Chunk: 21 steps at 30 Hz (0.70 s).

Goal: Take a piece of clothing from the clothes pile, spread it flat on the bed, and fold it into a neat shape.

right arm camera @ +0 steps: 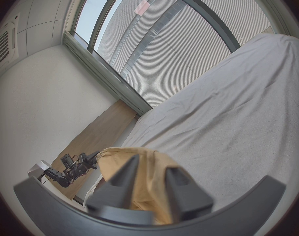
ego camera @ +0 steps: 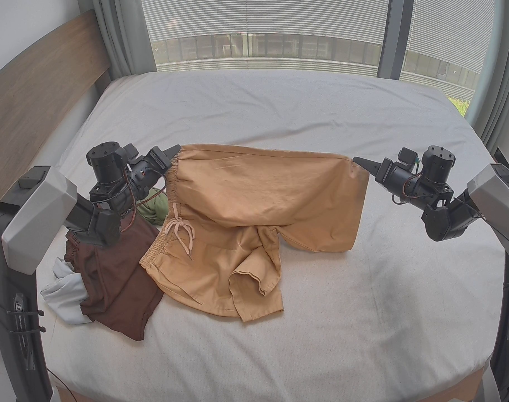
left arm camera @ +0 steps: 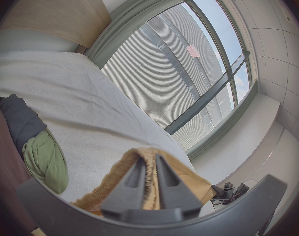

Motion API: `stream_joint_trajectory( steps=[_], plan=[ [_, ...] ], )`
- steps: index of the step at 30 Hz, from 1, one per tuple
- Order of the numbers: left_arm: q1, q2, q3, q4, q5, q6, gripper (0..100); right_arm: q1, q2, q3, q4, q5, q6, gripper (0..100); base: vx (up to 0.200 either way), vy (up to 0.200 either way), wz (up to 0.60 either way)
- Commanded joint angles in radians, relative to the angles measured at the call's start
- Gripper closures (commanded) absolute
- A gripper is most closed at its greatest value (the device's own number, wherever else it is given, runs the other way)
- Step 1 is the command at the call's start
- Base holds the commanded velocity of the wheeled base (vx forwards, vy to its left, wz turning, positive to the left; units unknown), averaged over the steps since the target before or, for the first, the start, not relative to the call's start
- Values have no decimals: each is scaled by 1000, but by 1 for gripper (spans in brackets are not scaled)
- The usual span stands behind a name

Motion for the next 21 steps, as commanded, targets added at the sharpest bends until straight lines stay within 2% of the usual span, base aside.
stream_joint_trajectory(
  steps=[1, 8, 17, 21],
  plan=[
    [8, 19, -34, 5, 15, 1, 0, 4, 25, -34, -4, -37, -2, 0, 0, 0, 0],
    [-9, 30, -48, 10, 66, 1, 0, 13, 3, -10, -5, -54, -19, 0, 0, 0, 0],
    [2, 26, -60, 62, 73, 7, 0, 83, -101, 147, -12, -54, -90, 0, 0, 0, 0],
    [11, 22, -68, 120, 133, 56, 0, 129, -150, 265, -67, -54, -110, 0, 0, 0, 0]
  ],
)
